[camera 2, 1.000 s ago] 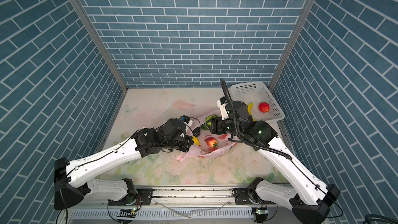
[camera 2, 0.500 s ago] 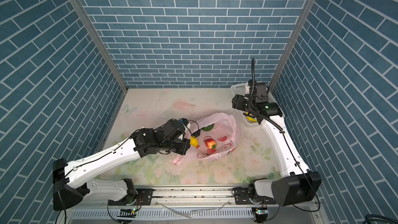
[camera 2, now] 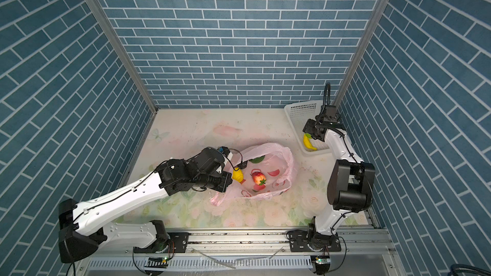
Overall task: Untie the knot of the plastic bag and take out the fruit
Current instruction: Place the fruit in the basket, then pick up the fruit from the plastic bag.
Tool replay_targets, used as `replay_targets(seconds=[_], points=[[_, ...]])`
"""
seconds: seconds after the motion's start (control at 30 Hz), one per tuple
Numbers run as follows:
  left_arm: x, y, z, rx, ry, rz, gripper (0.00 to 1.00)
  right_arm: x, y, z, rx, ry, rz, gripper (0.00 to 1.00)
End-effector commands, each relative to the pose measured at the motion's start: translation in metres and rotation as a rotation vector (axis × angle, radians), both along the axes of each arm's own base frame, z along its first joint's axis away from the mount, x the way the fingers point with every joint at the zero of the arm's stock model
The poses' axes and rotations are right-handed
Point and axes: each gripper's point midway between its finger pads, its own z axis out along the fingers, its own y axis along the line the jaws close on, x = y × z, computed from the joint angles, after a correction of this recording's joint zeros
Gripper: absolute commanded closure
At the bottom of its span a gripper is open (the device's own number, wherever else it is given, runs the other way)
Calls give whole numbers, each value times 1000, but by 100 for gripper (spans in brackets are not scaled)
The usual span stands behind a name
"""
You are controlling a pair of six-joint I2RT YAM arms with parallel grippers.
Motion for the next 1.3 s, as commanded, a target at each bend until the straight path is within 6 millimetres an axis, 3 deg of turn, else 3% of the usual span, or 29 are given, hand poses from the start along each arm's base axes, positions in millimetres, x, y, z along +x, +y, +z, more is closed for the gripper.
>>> replay_targets(seconds=[0.0,0.07,0.17,0.5,0.7,0.97,1.1,1.27], points=[[-2,1,-1,-9,4,-10,100,6,-14,-2,-40,9,-36,35],[-2,1,-1,-10,5,-10,100,3,-15,-4,-44,29,-44,26],[-2,0,0,-12,4,-11,100,-3,-14,-3,-31,28,-47,20],[0,-3,-2,-15,4,-12,100,-31,-3,13,0,30,-11,15],[0,-5,-1,-13,6,-16,100,-67,53,56,153,-18,161,17],[1,-8,0,-5,10,-27,100,-159,141,127,237,-83,436,17],[4,-8,0,0,9,-22,100,-193,170,136,272,-83,522,18],[4,-6,1,-5,3,-11,100,-222,206,121,283,-50,625,20]])
